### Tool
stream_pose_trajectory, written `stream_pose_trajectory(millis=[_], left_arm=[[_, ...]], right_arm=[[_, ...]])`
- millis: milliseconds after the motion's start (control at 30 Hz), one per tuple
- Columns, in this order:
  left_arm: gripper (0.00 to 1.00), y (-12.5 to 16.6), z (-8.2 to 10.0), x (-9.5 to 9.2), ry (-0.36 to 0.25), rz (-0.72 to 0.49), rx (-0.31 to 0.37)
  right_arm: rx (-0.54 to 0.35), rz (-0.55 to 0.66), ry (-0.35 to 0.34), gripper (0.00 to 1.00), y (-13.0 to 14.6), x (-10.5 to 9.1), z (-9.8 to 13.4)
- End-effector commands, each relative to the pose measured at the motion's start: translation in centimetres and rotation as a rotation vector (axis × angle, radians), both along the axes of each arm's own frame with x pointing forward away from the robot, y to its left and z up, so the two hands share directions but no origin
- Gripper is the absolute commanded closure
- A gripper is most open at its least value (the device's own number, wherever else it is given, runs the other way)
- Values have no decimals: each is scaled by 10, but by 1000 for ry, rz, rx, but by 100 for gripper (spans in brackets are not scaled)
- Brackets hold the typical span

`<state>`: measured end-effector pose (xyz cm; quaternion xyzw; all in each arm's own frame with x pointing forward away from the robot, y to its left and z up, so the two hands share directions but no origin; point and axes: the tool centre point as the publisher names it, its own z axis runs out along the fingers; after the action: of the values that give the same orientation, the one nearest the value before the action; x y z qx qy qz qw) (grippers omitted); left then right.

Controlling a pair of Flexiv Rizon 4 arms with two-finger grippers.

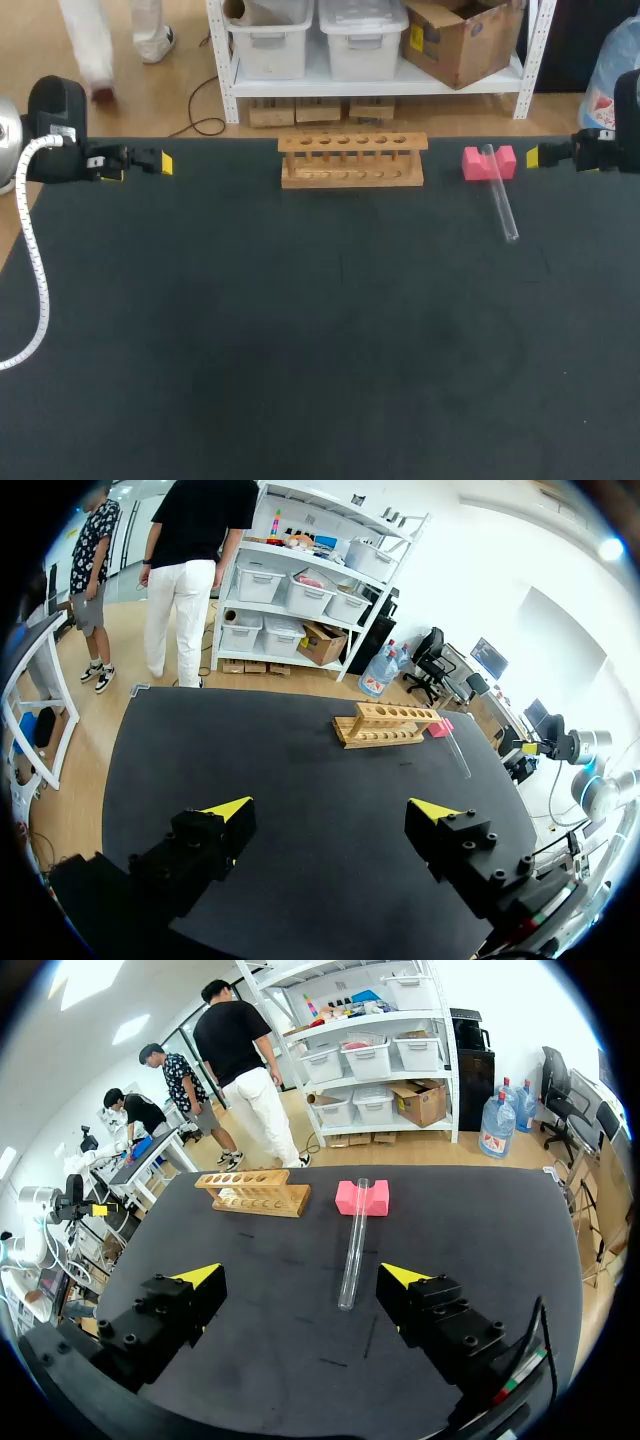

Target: Grasp the test tube, adjust it, and insert it.

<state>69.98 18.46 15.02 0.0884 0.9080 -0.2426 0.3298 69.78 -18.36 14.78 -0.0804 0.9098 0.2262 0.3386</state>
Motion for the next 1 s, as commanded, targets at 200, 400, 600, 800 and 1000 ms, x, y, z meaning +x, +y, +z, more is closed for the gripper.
stream_pose_trajectory(millis=[200, 400, 600, 800, 1000], left_arm=[[0, -1, 1, 0, 4, 2, 4], [0, -1, 1, 0, 4, 2, 4], [0, 4, 7, 4, -56, -94, -56], [0, 18, 14, 19, -184, -249, -99], [0, 31, 22, 32, -293, -370, -139]], right_arm=[[-3, -2, 0, 0, 0, -1, 1], [-3, -2, 0, 0, 0, -1, 1], [-3, -2, 0, 0, 0, -1, 1], [-3, -2, 0, 0, 0, -1, 1], [-3, -2, 0, 0, 0, -1, 1]])
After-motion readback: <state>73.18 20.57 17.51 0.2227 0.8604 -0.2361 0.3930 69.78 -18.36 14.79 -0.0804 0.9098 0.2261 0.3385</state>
